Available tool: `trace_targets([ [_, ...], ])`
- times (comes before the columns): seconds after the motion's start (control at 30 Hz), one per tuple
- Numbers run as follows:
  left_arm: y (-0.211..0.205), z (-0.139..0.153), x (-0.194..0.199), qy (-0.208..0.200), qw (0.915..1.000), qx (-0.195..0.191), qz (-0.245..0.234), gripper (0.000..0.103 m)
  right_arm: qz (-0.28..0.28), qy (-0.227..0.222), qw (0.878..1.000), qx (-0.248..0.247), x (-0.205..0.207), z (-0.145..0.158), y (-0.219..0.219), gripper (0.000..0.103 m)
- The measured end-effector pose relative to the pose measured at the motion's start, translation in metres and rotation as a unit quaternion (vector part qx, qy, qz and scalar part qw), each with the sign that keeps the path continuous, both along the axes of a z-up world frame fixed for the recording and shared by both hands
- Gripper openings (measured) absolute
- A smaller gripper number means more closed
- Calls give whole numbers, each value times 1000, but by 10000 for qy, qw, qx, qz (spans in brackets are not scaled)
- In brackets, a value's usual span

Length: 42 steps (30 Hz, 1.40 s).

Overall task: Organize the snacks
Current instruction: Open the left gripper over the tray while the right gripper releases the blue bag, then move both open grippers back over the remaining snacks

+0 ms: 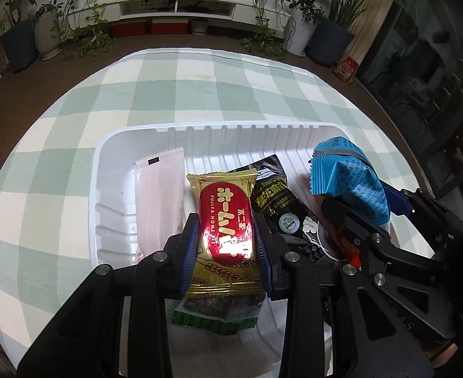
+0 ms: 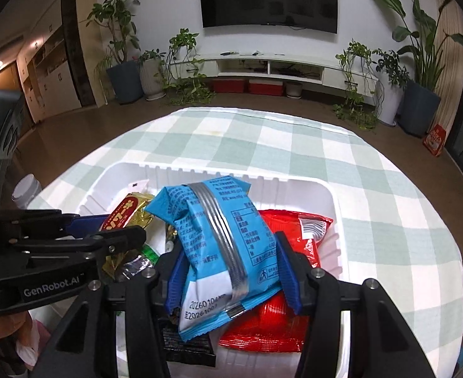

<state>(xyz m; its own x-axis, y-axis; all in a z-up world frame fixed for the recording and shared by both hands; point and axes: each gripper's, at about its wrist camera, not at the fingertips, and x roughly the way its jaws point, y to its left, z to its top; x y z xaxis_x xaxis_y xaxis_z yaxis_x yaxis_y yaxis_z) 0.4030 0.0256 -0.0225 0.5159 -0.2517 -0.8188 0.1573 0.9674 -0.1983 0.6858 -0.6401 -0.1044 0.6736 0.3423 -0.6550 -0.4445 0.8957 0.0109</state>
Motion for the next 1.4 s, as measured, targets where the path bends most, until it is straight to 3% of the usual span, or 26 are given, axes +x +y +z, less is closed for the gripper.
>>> trace_targets([
  [0.13, -2, -4, 2, 30, 9999, 97, 7, 40, 22, -85, 9998, -182, -2, -2, 4, 56],
  [0.23, 0, -3, 3, 23, 9999, 114, 48, 42, 40, -115, 9995, -292, -4, -2, 8, 59],
  [0.53, 10, 19, -13, -244, 9994, 203, 170, 59, 13, -119, 9999, -124, -7, 7, 1, 71],
  [0.63, 16, 27, -21, -320, 9989, 242, 251, 68, 52, -184, 9997, -138, -11, 11, 1, 74],
  [0.73, 25, 36, -33, -395, 9986, 220, 279, 91, 84, -283, 9995, -148, -14, 15, 0, 79],
  [0.77, 27, 41, -40, -462, 9985, 218, 217, 99, 71, -325, 9993, -162, -15, 17, -1, 80],
  [0.93, 18, 59, -81, -892, 9916, 702, -613, 103, -7, -509, 9987, 5, -19, 27, -10, 84],
  [1.17, 2, 39, -144, -820, 9611, 1398, -2236, 103, -5, -676, 9973, 295, -26, 42, -26, 84],
  [1.4, 23, 7, -168, -598, 9530, 1796, -2365, 103, -37, -693, 9963, 517, -28, 50, -39, 84],
])
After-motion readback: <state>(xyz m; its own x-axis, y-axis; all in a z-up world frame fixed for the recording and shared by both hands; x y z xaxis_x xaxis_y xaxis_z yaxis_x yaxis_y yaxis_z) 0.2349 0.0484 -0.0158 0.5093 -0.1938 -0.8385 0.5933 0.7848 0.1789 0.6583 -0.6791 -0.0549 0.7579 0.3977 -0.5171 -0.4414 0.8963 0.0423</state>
